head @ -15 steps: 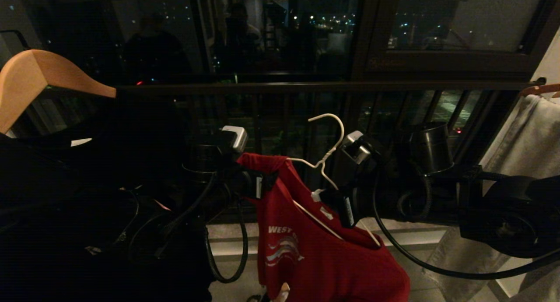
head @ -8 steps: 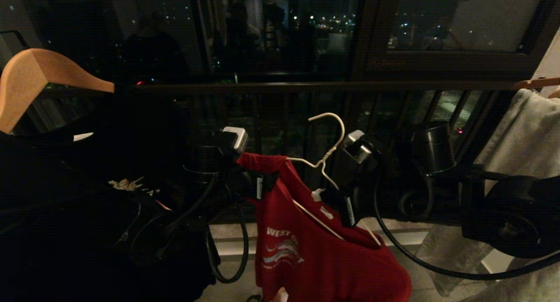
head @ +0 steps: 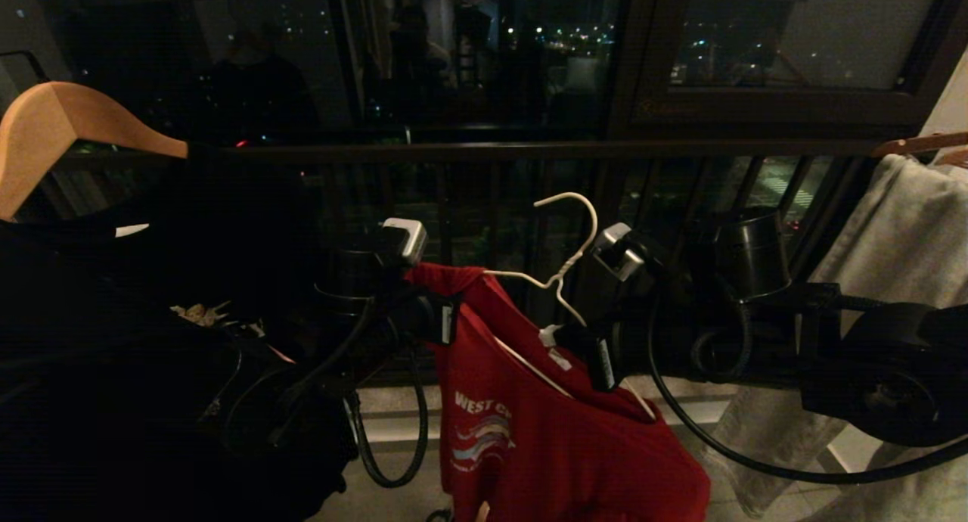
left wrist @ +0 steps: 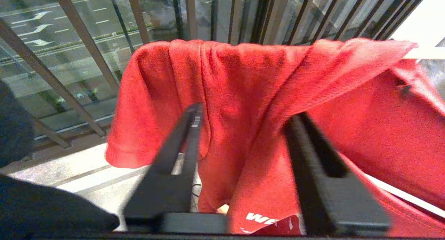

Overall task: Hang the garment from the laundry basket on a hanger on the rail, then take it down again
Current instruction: Take the clothes off the clothes rack

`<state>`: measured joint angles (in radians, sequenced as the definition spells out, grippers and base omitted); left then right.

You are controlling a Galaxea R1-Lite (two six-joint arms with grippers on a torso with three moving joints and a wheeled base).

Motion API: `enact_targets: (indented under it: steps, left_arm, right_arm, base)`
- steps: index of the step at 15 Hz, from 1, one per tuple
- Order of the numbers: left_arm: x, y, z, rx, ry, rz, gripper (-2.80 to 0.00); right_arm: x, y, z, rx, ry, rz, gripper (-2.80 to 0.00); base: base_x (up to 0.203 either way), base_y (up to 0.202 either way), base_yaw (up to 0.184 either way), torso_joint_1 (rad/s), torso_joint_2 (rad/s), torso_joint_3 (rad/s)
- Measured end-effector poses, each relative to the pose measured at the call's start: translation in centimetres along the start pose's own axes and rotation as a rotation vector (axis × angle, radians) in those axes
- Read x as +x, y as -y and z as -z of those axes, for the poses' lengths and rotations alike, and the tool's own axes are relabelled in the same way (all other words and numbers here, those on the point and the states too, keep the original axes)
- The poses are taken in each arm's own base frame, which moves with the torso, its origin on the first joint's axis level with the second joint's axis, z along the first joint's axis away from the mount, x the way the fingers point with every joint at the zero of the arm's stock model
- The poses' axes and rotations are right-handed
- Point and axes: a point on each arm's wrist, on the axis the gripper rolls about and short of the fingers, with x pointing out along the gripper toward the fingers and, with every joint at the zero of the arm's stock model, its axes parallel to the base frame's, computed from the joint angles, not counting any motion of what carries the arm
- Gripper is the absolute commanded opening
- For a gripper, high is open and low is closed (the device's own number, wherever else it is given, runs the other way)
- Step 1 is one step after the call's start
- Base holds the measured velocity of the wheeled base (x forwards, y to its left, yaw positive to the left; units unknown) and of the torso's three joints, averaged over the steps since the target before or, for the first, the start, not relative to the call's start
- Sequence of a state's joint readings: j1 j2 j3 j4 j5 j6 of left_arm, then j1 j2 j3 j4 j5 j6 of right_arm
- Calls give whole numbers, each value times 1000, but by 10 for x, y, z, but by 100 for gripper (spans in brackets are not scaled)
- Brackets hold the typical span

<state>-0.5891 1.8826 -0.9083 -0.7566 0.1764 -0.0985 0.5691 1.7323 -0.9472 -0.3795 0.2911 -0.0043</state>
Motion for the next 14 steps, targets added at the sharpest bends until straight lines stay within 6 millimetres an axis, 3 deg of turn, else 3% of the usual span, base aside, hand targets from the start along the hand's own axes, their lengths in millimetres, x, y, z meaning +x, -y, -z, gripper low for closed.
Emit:
enact_targets:
  steps: [8, 14]
  left_arm:
    - [1, -12, -7, -3, 21, -32, -280]
    - [14, -50, -16, 4, 51, -137, -280]
  right_arm:
    - [-1, 1, -1, 0, 3, 4, -280]
    - [9, 13, 4, 10, 1, 31, -280]
  base:
    - [0, 0, 0, 0, 0, 0]
    - [0, 0, 0, 0, 0, 0]
